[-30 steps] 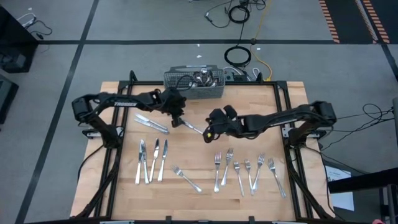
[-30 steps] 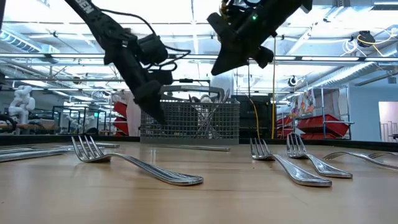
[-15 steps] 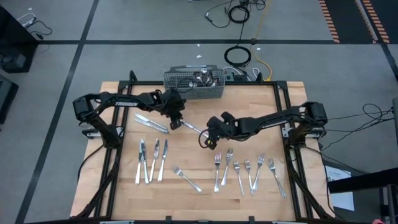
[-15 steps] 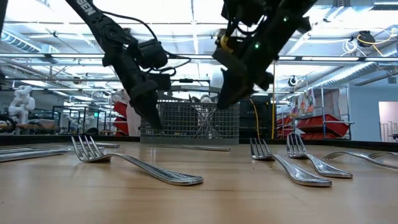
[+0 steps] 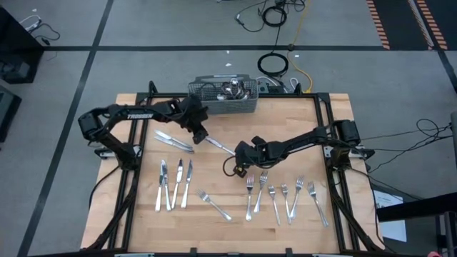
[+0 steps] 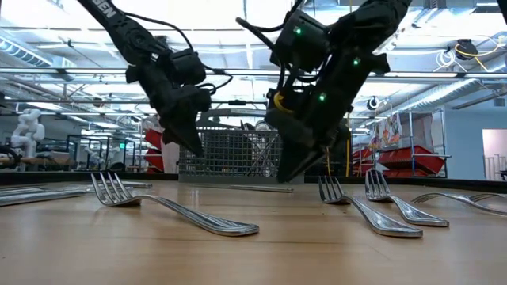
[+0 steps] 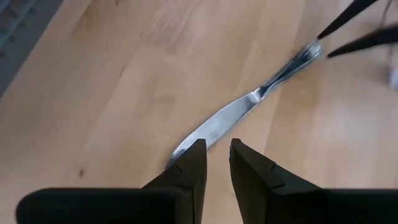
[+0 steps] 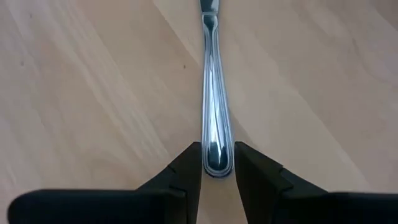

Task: Sort silverware
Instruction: Put the silver knife into the gray utensil holder

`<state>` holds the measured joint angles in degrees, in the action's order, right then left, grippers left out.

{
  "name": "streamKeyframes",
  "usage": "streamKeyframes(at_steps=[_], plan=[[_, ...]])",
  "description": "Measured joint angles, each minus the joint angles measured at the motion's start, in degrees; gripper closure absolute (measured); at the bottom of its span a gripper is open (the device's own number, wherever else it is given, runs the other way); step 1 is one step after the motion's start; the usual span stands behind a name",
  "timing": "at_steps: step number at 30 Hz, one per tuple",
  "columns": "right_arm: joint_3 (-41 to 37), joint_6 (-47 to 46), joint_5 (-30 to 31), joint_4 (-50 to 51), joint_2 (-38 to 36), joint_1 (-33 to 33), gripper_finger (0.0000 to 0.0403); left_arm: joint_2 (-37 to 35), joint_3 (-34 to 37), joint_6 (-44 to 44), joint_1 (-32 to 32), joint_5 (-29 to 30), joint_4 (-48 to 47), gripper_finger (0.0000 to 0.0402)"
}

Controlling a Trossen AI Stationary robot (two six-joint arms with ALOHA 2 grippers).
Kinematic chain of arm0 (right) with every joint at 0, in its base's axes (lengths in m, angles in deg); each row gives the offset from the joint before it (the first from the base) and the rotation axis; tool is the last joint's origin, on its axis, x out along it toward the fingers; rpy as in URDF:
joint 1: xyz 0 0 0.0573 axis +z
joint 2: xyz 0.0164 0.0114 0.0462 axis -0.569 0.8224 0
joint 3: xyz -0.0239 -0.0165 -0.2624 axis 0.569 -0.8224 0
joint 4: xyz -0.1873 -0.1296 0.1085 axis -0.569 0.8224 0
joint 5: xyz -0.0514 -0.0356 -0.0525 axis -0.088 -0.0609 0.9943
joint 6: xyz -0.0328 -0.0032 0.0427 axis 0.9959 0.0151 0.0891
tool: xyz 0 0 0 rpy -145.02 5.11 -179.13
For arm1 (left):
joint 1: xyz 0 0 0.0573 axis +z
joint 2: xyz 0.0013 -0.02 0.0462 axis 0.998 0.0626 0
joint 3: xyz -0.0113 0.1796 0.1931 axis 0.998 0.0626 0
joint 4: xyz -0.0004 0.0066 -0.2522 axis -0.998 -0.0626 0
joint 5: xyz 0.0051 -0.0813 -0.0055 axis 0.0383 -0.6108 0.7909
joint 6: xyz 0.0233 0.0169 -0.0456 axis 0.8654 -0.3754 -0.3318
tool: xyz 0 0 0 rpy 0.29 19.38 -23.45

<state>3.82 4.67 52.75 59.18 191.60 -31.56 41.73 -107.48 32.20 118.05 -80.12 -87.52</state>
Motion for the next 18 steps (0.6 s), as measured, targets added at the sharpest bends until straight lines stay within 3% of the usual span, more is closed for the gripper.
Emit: streamKeyframes(at_steps=[12,18], plan=[[0.14,-1.65,-0.53,-4.50,3.40,-0.04,0.0316,0.02,2.30,-3.61,5.11,-8.46,1.21,0.0324],[0.14,-1.65,-0.51,-4.46,3.45,-0.02,0.0316,0.04,9.39,-12.08,7.05,-11.00,10.72,0.0324]])
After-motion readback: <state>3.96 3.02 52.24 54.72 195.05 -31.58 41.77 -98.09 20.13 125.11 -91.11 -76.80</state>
